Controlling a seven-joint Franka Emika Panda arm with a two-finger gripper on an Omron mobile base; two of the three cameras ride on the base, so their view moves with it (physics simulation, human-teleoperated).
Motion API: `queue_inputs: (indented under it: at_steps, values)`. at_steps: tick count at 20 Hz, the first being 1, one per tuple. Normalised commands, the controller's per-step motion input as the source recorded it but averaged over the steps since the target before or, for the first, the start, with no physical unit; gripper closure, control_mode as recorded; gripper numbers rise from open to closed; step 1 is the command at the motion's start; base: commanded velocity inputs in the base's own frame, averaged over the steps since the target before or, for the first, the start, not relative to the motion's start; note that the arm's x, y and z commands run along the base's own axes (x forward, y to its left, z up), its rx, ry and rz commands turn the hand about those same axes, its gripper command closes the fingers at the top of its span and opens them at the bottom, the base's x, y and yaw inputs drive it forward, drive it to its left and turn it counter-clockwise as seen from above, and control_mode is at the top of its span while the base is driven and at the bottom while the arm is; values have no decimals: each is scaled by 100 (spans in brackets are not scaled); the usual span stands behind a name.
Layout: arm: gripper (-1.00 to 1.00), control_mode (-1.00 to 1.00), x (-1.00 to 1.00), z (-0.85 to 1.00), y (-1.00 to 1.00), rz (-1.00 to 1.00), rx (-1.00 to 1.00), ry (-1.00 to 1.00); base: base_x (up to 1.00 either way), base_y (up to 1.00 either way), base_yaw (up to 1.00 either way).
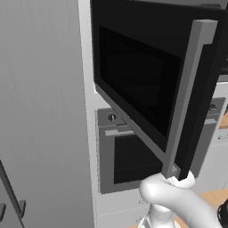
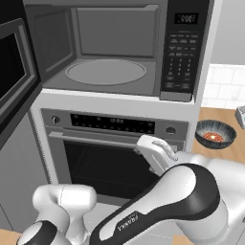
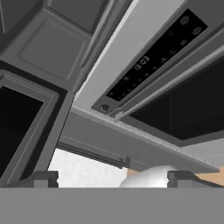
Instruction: Open the microwave, place the bowl with waffle inside the microwave, then close the microwave door and turn it on.
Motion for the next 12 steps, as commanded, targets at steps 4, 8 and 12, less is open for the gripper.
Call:
queue_inputs:
  at_steps: [4,8,12]
  values:
    - [-100,-100,24,-24,47,-11,0,0,0,0,0]
    - [-100,-100,13,0,34,-7,0,0,0,0,0]
    - [-100,-100,8,0,-33,-12,0,0,0,0,0]
